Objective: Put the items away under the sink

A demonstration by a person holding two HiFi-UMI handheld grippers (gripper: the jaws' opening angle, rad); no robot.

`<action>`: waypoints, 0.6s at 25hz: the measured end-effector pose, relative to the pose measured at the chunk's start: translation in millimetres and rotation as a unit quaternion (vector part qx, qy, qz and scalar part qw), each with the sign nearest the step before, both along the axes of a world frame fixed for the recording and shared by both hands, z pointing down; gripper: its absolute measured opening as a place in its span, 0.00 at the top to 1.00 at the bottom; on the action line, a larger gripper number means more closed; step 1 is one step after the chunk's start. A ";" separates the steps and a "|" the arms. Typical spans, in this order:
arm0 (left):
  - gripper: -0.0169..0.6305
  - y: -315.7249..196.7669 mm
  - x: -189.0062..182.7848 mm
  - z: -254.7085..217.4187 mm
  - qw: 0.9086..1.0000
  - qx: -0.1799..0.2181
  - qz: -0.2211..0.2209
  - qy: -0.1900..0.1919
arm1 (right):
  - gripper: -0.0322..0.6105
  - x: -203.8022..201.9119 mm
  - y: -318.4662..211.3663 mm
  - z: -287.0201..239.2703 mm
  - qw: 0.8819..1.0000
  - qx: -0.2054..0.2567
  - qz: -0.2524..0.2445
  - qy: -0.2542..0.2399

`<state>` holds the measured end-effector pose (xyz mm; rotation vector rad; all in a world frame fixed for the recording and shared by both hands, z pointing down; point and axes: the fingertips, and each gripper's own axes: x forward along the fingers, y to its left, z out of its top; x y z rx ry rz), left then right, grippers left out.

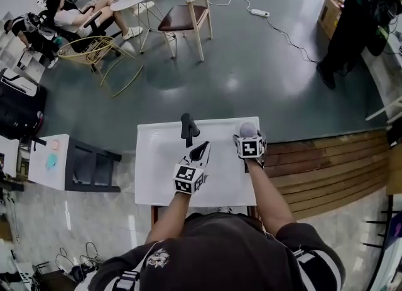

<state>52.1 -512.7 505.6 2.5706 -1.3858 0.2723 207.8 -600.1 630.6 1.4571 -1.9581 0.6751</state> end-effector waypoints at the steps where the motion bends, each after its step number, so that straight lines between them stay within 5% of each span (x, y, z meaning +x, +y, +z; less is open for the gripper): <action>1: 0.96 1.1 1.4 -1.2 1.000 0.003 0.004 -0.007 | 0.23 0.2 2.5 2.7 1.000 -0.007 0.003 -0.004; 9: 0.96 23.8 -5.2 -0.5 1.000 0.001 0.002 -0.006 | 0.24 -1.2 19.1 -20.0 1.000 0.026 -0.005 -0.006; 15: 0.96 35.1 -26.0 -9.0 0.999 -0.008 -0.021 0.038 | 0.24 -8.7 41.1 -40.8 0.999 0.040 -0.011 -0.007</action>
